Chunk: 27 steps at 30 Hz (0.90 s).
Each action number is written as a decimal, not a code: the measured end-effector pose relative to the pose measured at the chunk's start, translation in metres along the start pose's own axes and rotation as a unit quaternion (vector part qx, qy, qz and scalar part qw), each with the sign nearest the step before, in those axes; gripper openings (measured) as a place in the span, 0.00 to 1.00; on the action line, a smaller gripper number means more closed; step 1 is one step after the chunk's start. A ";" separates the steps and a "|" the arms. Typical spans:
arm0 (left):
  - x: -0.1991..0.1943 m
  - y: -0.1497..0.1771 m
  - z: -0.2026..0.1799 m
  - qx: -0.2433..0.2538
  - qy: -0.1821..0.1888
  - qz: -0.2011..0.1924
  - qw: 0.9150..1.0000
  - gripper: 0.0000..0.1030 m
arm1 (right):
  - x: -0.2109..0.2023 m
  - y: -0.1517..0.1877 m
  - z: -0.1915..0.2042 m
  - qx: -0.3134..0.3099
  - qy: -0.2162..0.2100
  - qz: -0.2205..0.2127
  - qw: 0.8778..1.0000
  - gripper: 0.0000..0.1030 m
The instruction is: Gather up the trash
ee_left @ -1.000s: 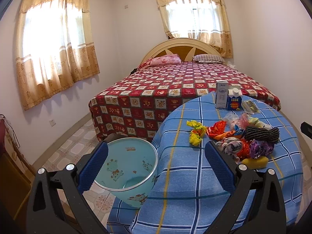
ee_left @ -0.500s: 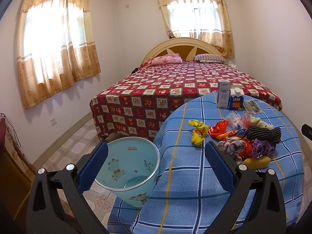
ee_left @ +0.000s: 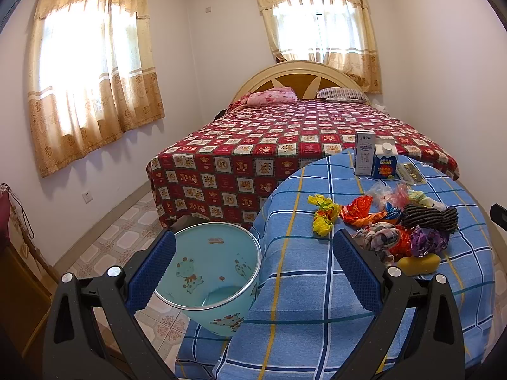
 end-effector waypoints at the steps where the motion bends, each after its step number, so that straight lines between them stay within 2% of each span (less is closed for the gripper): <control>1: 0.000 0.000 0.001 0.000 0.000 0.000 1.000 0.94 | 0.000 0.000 0.000 -0.001 0.000 0.001 1.000 0.96; 27: 0.000 -0.002 0.008 -0.003 -0.003 0.001 1.000 0.94 | 0.000 -0.001 0.001 -0.001 0.000 0.000 1.000 0.96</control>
Point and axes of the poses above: each gripper's, at about its wrist camera, not at the fingertips, and x roughly the way its jaws point, z to its left, y to its underside, the point moved 1 cm from there along x, roughly the way its jaws point, and after that the axes turned 6 degrees about z, right-handed, at the moved point
